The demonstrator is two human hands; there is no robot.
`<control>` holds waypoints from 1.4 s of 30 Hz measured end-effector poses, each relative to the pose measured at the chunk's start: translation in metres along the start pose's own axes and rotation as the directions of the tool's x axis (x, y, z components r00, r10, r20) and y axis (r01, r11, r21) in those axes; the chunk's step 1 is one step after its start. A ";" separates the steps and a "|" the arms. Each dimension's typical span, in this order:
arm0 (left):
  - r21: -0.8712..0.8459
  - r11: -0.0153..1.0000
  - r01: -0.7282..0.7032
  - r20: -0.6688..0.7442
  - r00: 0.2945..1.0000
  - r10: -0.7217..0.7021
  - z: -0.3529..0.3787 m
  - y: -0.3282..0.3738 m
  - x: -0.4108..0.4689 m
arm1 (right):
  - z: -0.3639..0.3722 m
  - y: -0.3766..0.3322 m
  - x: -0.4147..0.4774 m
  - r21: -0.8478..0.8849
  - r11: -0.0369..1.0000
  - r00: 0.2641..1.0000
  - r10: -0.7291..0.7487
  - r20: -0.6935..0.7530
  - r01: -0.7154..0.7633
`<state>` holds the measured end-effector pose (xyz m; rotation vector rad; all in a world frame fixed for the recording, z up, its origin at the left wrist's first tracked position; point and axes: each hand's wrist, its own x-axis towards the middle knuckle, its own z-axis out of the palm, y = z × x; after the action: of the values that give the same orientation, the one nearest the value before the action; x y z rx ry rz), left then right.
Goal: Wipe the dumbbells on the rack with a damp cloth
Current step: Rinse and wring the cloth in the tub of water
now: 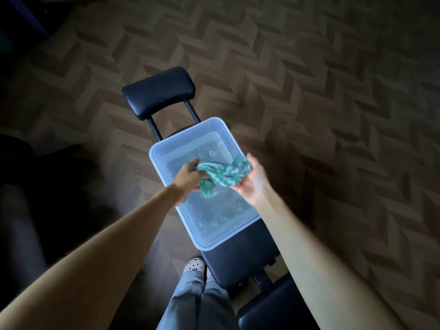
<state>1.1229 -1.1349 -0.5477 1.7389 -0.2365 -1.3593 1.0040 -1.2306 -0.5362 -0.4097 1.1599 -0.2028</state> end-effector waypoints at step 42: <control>-0.219 0.965 0.142 -0.480 0.846 -0.233 0.060 -0.021 0.057 | 0.008 0.053 0.078 -0.366 0.908 0.931 -0.298 -0.213 0.207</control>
<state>1.0860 -1.1896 -0.6021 1.9321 0.3479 -0.9719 1.0393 -1.2087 -0.6218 -0.8629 1.4094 -0.2939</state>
